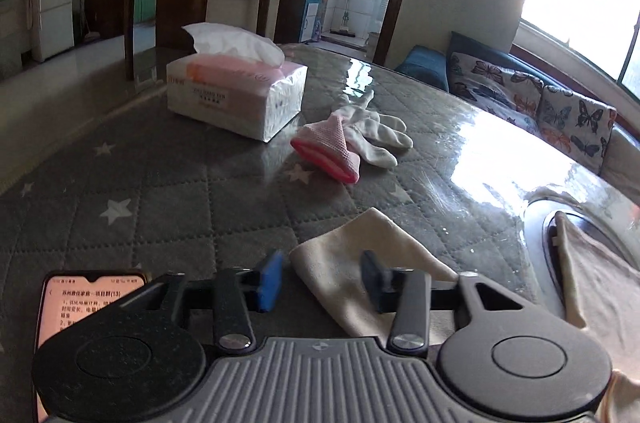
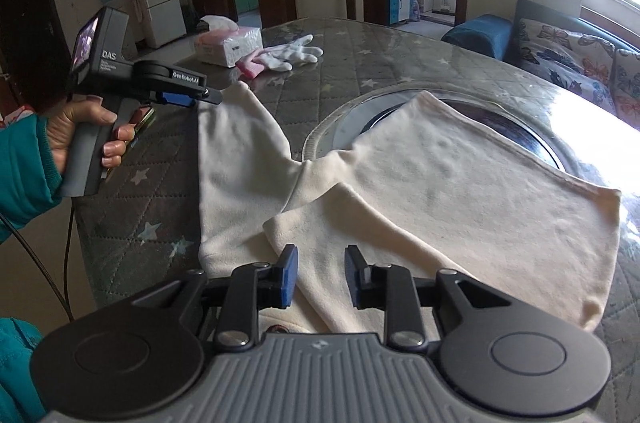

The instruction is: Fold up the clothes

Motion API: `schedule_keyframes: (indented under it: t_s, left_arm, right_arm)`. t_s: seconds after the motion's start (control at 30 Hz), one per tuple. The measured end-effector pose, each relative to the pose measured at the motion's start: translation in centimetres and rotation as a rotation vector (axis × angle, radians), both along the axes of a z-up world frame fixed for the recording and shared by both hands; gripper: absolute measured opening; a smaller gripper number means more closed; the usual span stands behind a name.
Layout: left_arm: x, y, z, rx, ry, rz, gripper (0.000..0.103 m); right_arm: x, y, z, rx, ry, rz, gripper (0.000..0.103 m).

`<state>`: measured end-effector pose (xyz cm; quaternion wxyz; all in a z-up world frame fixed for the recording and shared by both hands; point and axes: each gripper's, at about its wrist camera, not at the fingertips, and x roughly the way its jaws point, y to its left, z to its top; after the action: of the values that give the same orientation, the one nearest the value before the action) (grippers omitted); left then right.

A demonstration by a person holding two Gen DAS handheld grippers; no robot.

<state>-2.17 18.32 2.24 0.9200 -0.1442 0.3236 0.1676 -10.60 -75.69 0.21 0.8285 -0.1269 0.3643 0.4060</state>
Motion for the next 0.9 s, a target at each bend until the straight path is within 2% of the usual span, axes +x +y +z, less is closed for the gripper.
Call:
schedule_keyframes:
  t_s: [0.03,0.13,0.27,0.4,0.57,0.7,0.9]
  left_arm:
    - [0.0,0.0,-0.1,0.01,0.0,-0.002,0.023]
    - [0.0,0.3,-0.2,0.003,-0.009,-0.006,0.009]
    - [-1.1,-0.1,1.5,-0.061,-0.079,-0.05,0.006]
    - [-2.4,-3.1,4.9,-0.099,-0.175,-0.196,0.006]
    - [-3.3,-8.6,8.3,-0.156,-0.239,-0.423,0.006]
    - [-3.8,-13.6,9.6,-0.197,-0.248,-0.595,0.006]
    - [-4.2,-20.1,8.7,-0.259,-0.207,-0.806,0.006]
  right_arm:
    - [-0.1,-0.2,0.1,0.005,0.0,-0.007,0.026]
    - [-0.2,-1.0,0.3,0.02,0.0,-0.029,0.026]
    - [-0.4,-2.1,0.8,0.037,-0.005,-0.063,0.026]
    - [-0.4,-4.0,1.2,0.065,-0.01,-0.119,0.026]
    - [-0.4,-6.7,1.9,0.105,-0.019,-0.196,0.026]
    - [-0.7,-9.1,2.2,0.132,-0.033,-0.262,0.026]
    - [-1.0,-12.6,1.9,0.154,-0.025,-0.358,0.026]
